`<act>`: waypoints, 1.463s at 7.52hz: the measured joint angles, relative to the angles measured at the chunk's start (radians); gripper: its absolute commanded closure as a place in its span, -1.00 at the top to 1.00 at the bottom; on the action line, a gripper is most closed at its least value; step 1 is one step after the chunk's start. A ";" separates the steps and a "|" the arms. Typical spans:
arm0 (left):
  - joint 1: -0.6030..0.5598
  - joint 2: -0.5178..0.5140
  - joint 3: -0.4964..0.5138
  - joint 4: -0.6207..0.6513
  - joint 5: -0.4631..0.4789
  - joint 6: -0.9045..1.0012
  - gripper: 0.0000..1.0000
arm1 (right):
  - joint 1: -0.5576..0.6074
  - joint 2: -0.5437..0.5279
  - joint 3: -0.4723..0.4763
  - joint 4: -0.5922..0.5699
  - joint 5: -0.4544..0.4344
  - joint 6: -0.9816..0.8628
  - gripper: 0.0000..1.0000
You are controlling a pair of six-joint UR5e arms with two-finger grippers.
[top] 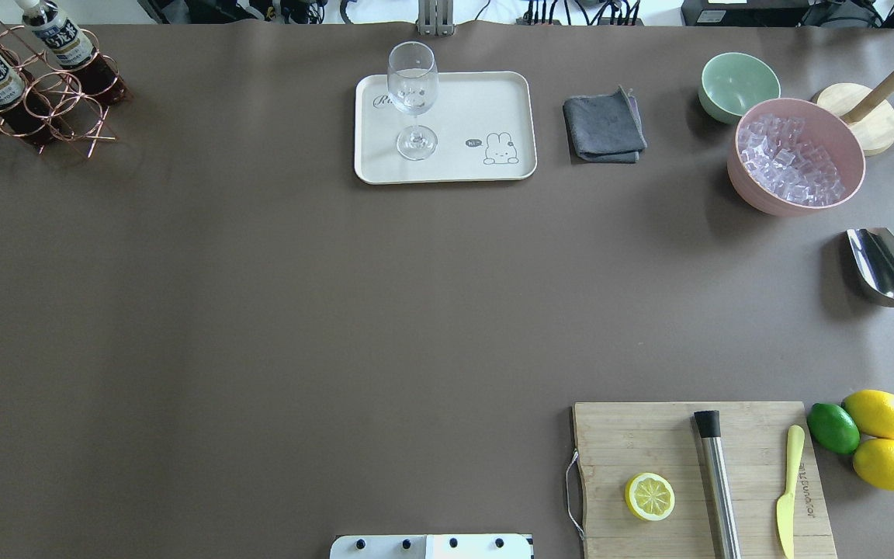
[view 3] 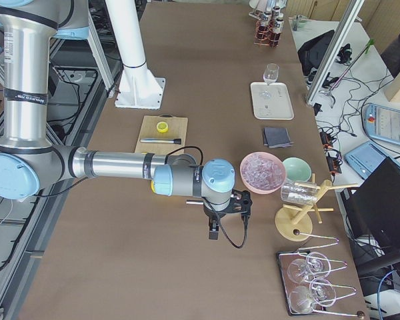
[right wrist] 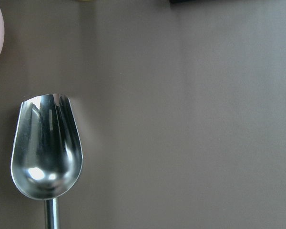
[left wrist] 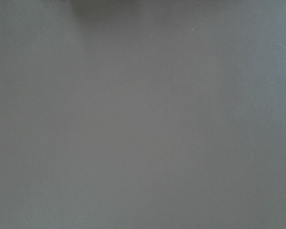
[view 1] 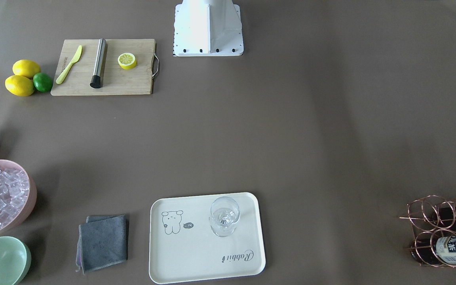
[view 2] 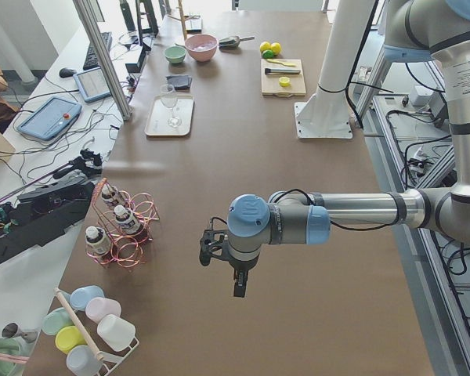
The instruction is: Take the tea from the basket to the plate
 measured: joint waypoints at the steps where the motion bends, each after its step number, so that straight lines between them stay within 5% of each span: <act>1: -0.001 0.000 0.002 0.000 0.000 0.000 0.96 | 0.000 0.003 -0.001 -0.001 0.000 0.000 1.00; 7: -0.002 -0.023 0.015 0.004 -0.006 -0.013 0.96 | -0.002 0.027 -0.011 -0.012 -0.001 -0.001 1.00; 11: -0.058 -0.111 -0.008 0.087 -0.055 -0.322 0.96 | -0.004 0.028 -0.013 -0.005 -0.003 -0.002 1.00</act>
